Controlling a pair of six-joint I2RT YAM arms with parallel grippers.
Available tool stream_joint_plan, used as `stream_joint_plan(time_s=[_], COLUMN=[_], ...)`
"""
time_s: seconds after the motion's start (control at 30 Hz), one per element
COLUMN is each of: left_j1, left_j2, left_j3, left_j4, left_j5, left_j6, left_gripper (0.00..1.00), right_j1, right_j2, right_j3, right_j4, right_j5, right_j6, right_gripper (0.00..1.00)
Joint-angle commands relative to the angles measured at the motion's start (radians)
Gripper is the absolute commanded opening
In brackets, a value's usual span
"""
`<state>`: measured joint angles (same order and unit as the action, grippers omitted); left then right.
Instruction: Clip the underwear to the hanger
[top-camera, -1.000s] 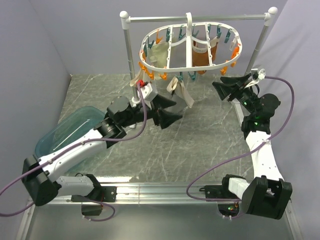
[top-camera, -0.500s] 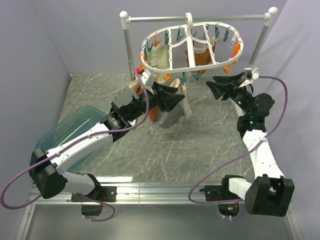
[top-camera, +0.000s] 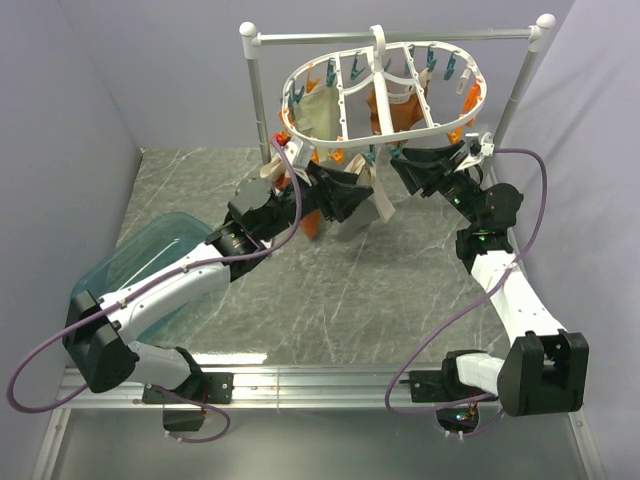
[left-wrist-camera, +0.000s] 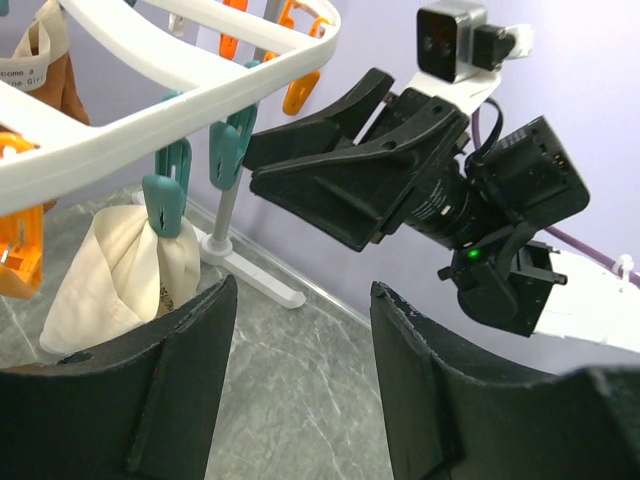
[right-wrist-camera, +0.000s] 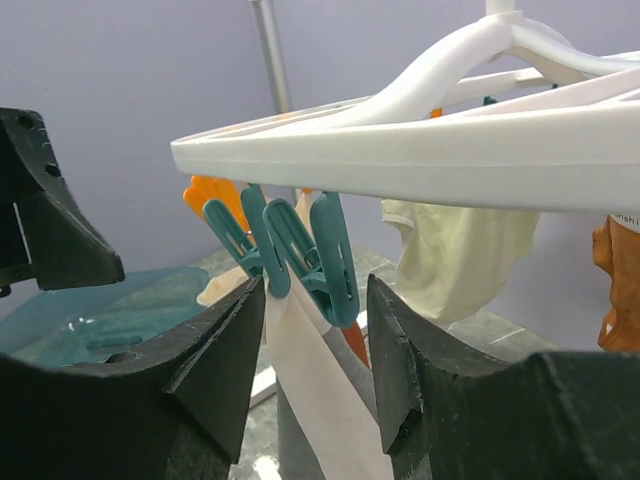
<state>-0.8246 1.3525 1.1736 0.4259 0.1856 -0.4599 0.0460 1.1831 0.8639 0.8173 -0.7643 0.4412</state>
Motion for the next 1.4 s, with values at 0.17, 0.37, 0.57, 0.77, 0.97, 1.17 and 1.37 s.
stream_joint_plan(time_s=[0.17, 0.37, 0.57, 0.77, 0.97, 1.17, 1.37], left_j1=[-0.002, -0.002, -0.002, -0.002, -0.002, -0.008, -0.011], left_j2=[0.011, 0.033, 0.042, 0.062, 0.083, 0.103, 0.126], left_j3=[0.078, 0.107, 0.123, 0.159, 0.204, 0.218, 0.235], left_j4=[0.059, 0.047, 0.028, -0.009, -0.068, -0.081, -0.072], left_j5=[0.008, 0.017, 0.009, -0.012, -0.058, -0.08, -0.1], left_j6=[-0.028, -0.034, -0.046, -0.051, -0.033, -0.013, 0.012], left_gripper=[0.63, 0.64, 0.66, 0.67, 0.67, 0.68, 0.69], right_j1=[0.025, 0.032, 0.04, 0.043, 0.055, 0.068, 0.077], right_j2=[0.016, 0.042, 0.069, 0.067, 0.036, 0.013, 0.004], right_j3=[0.046, 0.044, 0.053, 0.053, 0.047, 0.032, 0.037], right_j4=[0.08, 0.086, 0.097, 0.121, 0.105, 0.079, 0.053], right_j5=[0.007, 0.017, 0.01, 0.016, 0.0, -0.007, 0.019], right_j6=[-0.079, -0.176, -0.226, -0.216, -0.217, -0.217, -0.213], right_gripper=[0.59, 0.61, 0.62, 0.56, 0.5, 0.48, 0.59])
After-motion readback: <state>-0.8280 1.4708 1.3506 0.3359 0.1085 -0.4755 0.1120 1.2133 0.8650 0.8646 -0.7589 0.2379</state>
